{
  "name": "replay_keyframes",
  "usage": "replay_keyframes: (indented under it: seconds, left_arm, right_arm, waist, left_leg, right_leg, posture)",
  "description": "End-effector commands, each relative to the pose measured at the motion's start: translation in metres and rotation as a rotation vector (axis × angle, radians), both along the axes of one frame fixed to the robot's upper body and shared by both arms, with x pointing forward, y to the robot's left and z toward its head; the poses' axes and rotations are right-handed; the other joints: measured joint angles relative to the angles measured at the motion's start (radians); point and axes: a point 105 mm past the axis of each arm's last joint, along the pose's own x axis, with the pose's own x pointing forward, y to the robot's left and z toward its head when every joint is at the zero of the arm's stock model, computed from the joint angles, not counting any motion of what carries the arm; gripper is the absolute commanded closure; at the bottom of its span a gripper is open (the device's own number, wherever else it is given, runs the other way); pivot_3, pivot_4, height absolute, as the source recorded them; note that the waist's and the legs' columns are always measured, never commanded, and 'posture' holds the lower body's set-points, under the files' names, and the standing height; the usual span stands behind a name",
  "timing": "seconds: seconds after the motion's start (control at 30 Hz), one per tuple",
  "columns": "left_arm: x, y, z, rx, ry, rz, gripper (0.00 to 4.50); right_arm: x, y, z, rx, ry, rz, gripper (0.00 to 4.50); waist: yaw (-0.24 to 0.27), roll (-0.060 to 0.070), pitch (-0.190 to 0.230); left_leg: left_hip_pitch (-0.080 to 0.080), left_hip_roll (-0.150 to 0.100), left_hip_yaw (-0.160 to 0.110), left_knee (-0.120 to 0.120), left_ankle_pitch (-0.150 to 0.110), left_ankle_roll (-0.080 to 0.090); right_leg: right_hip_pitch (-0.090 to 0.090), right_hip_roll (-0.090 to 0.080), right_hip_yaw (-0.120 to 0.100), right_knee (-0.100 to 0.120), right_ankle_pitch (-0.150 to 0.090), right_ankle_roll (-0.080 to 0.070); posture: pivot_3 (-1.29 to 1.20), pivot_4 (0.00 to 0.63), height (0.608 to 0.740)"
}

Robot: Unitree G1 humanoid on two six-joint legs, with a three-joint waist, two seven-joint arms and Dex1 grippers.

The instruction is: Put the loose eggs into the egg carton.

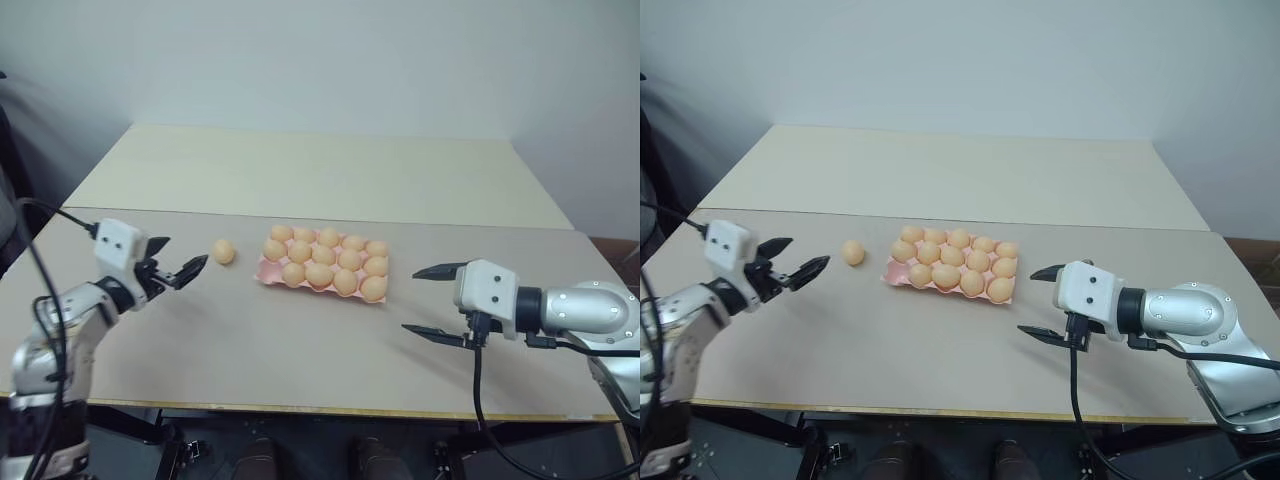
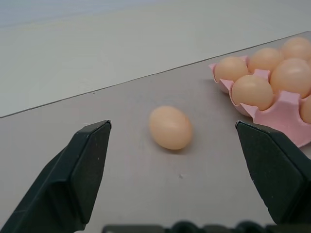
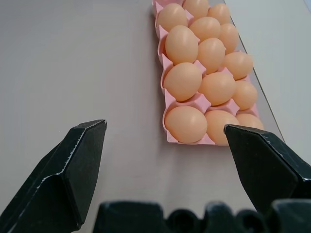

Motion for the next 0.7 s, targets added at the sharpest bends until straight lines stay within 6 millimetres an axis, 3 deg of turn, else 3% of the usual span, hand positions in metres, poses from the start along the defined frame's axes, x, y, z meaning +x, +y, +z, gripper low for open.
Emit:
replay_keyframes:
  seconds: [0.03,0.3,0.47,0.7]
  left_arm:
    - [0.025,-0.003,0.008,0.028,-0.045,0.058,0.03]
    - [0.067,-0.030,0.006,-0.008,-0.016,0.021,0.03]
    - [0.075,-0.039,-0.010,0.001,0.038,-0.016,0.03]
    - [0.084,-0.037,-0.026,0.007,0.113,0.025,0.03]
  right_arm:
    - [-0.003,0.004,0.008,-0.002,-0.047,0.005,0.00]
    - [-0.005,0.001,0.008,-0.012,-0.051,-0.018,0.00]
    - [-0.007,-0.002,0.008,-0.018,-0.058,-0.044,0.00]
    - [-0.010,-0.003,0.007,-0.021,-0.056,-0.065,0.00]
  waist:
    - [0.001,0.000,0.000]
    - [0.002,-0.001,0.000]
    - [-0.002,-0.001,0.000]
    - [0.001,-0.001,0.000]
  left_leg:
    - [0.000,0.000,0.000,0.000,0.000,0.000]
    - [-0.001,-0.001,-0.001,0.000,0.000,0.000]
    - [-0.002,-0.001,-0.001,0.000,0.000,0.000]
    - [-0.002,-0.001,-0.001,0.001,0.000,0.000]
  right_leg:
    - [0.000,0.000,0.000,0.000,0.000,0.000]
    - [0.001,0.000,0.000,-0.001,0.001,0.001]
    - [0.000,0.000,0.000,-0.001,0.001,0.001]
    - [0.000,0.000,-0.001,0.000,0.001,0.002]
  posture:
    - [0.00,0.150,0.740]
    - [0.00,0.150,0.740]
    - [0.00,0.150,0.740]
    - [0.00,0.150,0.740]
